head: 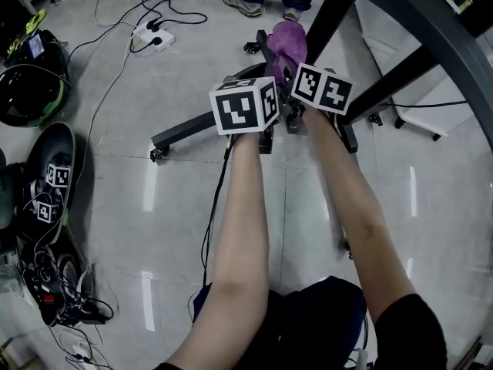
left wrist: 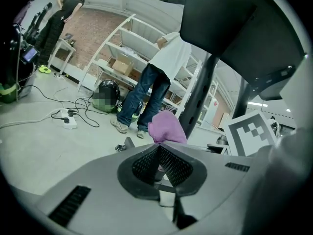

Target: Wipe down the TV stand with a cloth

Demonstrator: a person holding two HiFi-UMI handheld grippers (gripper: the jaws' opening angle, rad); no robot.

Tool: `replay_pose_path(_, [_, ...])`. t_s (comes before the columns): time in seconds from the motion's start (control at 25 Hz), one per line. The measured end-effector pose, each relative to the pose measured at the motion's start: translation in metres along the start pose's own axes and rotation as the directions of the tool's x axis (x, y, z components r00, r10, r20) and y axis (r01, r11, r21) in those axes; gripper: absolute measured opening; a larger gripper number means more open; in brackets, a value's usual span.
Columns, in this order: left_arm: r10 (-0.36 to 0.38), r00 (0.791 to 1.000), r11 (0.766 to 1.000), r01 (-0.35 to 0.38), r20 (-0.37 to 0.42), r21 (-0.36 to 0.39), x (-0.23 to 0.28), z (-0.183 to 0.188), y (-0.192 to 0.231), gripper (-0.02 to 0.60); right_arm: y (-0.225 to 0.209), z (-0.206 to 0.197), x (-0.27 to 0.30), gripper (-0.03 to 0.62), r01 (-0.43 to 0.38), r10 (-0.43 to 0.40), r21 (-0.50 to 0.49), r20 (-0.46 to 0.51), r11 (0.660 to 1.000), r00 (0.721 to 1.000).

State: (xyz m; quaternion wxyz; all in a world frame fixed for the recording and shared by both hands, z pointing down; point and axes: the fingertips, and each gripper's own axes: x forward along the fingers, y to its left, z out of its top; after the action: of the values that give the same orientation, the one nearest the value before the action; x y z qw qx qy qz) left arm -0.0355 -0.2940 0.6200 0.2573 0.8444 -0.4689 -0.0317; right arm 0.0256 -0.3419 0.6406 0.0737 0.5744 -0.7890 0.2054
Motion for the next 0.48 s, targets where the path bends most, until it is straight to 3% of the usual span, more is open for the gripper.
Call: replay_pose_path(0.48, [0.038, 0.995, 0.999, -0.037, -0.094, 0.012, -0.002, -0.035, 0.018, 0.005, -0.012, -0.049, 0.010, 0.089, 0.013, -0.012, 0.014, -0.066, 1.000, 0.998])
